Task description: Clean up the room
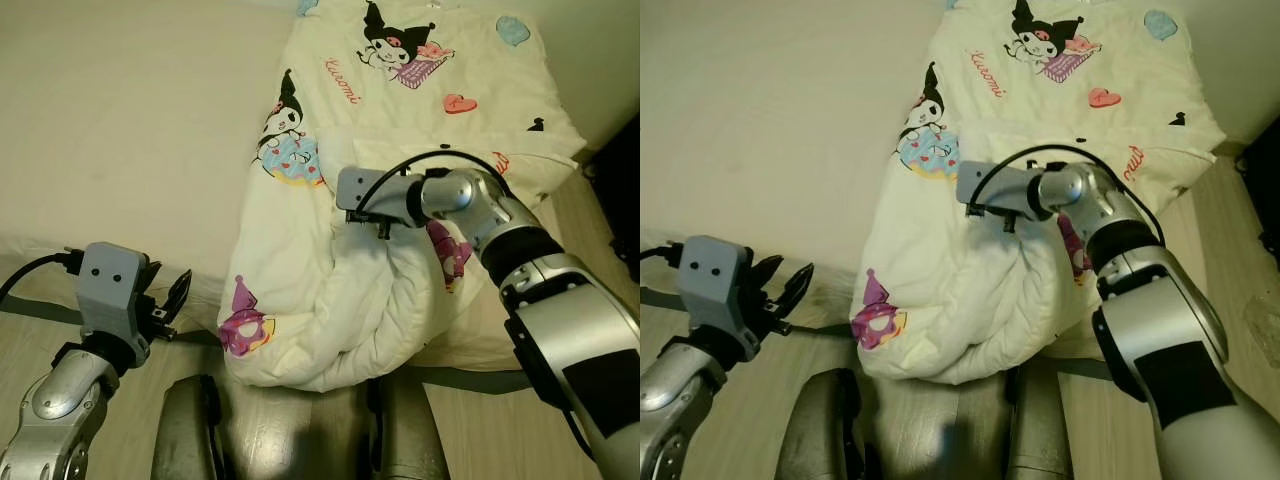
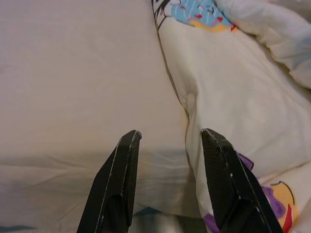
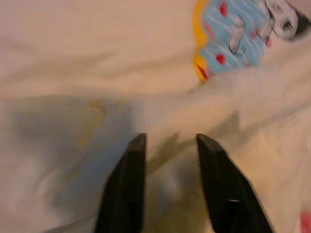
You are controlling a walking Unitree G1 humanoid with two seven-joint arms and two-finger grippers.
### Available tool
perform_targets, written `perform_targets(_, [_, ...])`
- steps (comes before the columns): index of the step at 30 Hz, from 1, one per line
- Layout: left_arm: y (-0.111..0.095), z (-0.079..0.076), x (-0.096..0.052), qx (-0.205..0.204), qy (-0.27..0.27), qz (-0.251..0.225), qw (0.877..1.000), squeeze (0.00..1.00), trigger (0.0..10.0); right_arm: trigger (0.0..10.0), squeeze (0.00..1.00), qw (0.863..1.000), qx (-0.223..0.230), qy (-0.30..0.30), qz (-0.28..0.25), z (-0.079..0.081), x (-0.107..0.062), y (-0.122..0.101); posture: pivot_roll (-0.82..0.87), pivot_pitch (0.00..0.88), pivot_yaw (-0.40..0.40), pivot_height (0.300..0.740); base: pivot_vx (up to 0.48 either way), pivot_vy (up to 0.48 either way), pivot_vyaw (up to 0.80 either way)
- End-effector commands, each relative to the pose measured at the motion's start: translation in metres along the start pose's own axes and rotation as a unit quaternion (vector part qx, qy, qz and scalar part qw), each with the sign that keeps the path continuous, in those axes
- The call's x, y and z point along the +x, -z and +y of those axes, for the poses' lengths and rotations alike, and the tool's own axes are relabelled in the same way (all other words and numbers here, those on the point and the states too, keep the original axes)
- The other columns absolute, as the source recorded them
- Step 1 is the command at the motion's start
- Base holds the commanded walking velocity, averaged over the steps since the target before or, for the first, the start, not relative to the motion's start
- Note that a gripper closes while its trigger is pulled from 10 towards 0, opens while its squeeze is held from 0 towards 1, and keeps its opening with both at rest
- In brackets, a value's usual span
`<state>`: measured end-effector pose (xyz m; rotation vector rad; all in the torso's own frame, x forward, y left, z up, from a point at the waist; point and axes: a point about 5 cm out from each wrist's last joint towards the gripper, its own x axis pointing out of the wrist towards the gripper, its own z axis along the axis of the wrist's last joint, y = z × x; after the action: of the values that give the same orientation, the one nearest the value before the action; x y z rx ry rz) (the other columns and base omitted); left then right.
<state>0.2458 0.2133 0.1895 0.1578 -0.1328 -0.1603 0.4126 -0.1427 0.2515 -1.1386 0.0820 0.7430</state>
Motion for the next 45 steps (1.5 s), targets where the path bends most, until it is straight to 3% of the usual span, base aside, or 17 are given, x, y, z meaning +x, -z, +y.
perform_targets(1, [0.005,0.001,-0.003,-0.001,-0.001,0.014,1.0,0.0,10.0,10.0,1.0,0.998,0.059,0.028,0.021,0.006,-0.003,0.02,0.07,0.347,-0.032,0.551,0.0,0.0,0.0])
perform_targets(2, [0.005,0.001,-0.003,-0.001,-0.001,0.014,1.0,0.0,10.0,10.0,1.0,0.998,0.059,0.028,0.021,0.006,-0.003,0.02,0.07,0.347,-0.032,0.551,0.0,0.0,0.0])
perform_targets(4, [0.005,0.002,-0.004,-0.003,-0.003,0.014,1.0,0.0,10.0,10.0,1.0,0.99,0.107,0.085,0.025,0.002,-0.007,0.03,0.07,0.346,-0.025,0.551,0.0,0.0,0.0])
perform_targets(13, [0.004,0.001,-0.002,-0.006,0.002,0.012,1.0,0.0,10.0,10.0,1.0,0.974,0.127,0.175,0.068,0.007,-0.008,0.048,0.08,0.34,-0.014,0.551,0.0,0.0,0.0])
perform_targets(15, [0.004,0.001,-0.002,-0.005,0.004,0.012,1.0,0.0,10.0,10.0,1.0,0.963,0.159,0.211,0.063,0.007,-0.01,0.051,0.08,0.338,-0.011,0.551,0.0,0.0,0.0])
perform_targets(24, [0.004,0.001,-0.001,-0.003,0.008,0.012,1.0,0.0,10.0,10.0,1.0,0.952,0.212,0.207,0.076,0.017,-0.008,0.061,0.08,0.333,-0.005,0.551,0.0,0.0,0.0])
perform_targets(25, [0.004,0.001,0.0,-0.002,0.008,0.012,1.0,0.0,10.0,3.7,0.0,0.95,0.223,0.203,0.078,0.019,-0.009,0.063,0.08,0.333,-0.005,0.551,0.0,0.0,0.0])
perform_targets(26, [0.004,0.001,0.0,-0.001,0.009,0.012,1.0,0.0,10.0,0.0,0.0,0.949,0.23,0.201,0.079,0.02,-0.009,0.064,0.08,0.334,-0.005,0.551,0.0,0.0,0.0])
perform_targets(36, [0.004,0.001,0.0,0.0,0.01,0.012,1.0,0.0,10.0,0.0,0.0,0.955,0.219,0.179,0.091,0.018,-0.012,0.067,0.08,0.336,-0.008,0.551,0.0,0.0,0.0])
perform_targets(43, [0.003,0.001,0.001,0.002,0.014,0.009,1.0,0.0,10.0,0.0,0.0,0.972,0.163,0.116,0.121,0.011,-0.019,0.068,0.07,0.336,-0.01,0.551,0.0,0.0,0.0])
perform_targets(45, [0.002,0.0,0.001,0.001,0.016,0.007,1.0,0.0,10.0,0.0,0.0,0.98,0.128,0.076,0.132,0.003,-0.025,0.066,0.06,0.336,-0.014,0.551,0.0,0.0,0.0])
